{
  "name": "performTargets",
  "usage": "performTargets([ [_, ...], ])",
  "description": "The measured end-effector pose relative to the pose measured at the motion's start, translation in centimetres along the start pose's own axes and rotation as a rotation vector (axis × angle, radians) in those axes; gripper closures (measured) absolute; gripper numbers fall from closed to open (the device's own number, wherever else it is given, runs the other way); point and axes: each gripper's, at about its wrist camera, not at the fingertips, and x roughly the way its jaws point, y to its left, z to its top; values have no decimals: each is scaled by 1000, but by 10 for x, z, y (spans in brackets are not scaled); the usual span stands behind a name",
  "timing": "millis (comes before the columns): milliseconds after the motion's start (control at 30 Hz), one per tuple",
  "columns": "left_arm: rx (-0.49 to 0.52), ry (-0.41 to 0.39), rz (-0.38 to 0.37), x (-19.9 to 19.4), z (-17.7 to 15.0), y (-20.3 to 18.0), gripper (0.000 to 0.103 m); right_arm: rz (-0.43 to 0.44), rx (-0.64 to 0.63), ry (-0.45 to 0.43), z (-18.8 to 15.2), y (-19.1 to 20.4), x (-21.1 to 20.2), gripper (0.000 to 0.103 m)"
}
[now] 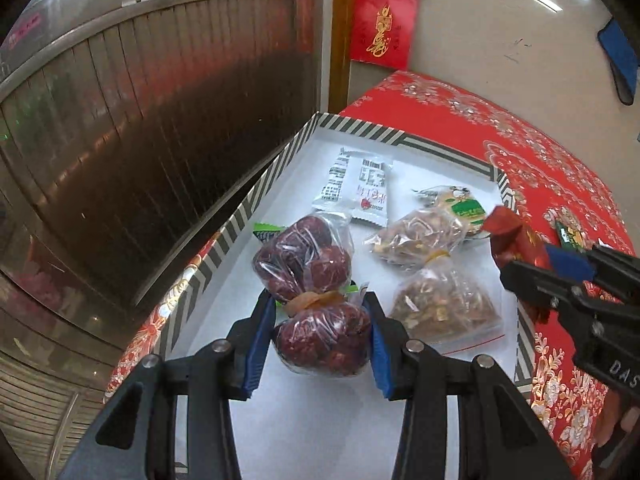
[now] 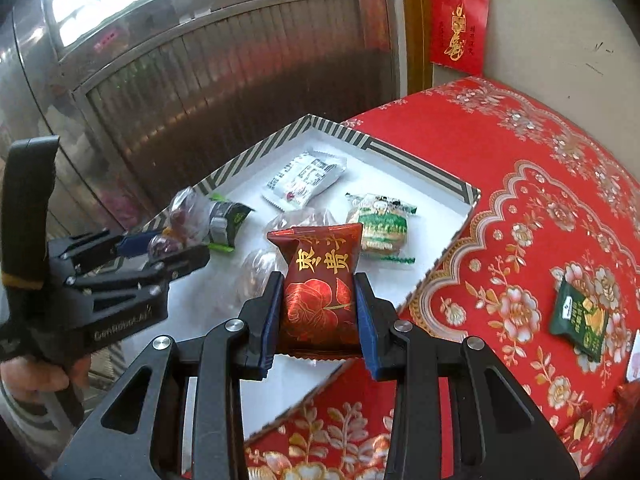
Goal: Organize snacks
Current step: 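Carry the dates and red candy packet into the white box and open both tools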
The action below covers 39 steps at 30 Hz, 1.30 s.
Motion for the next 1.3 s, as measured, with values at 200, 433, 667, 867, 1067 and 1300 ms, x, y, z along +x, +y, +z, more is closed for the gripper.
performTargets([
  [200,-1,1,1,4,-1,1,57,-19,0,20,7,1,16,70],
  [433,-2,7,-1,9,-2,1,57,-26,2,45,6,0,28,70],
  [667,-5,13,3,12,-1,3,57,-26,7,45,7,-1,30,70],
  [867,-6,14,10,13,0,3,57,-26,-1,54,6,3,34,70],
  [1067,-31,13,34,12,-1,6,47,-31,9,74,5,2,38,69],
  [1300,-35,-35,62,1,1,4,23,-25,52,31,6,-5,21,57],
])
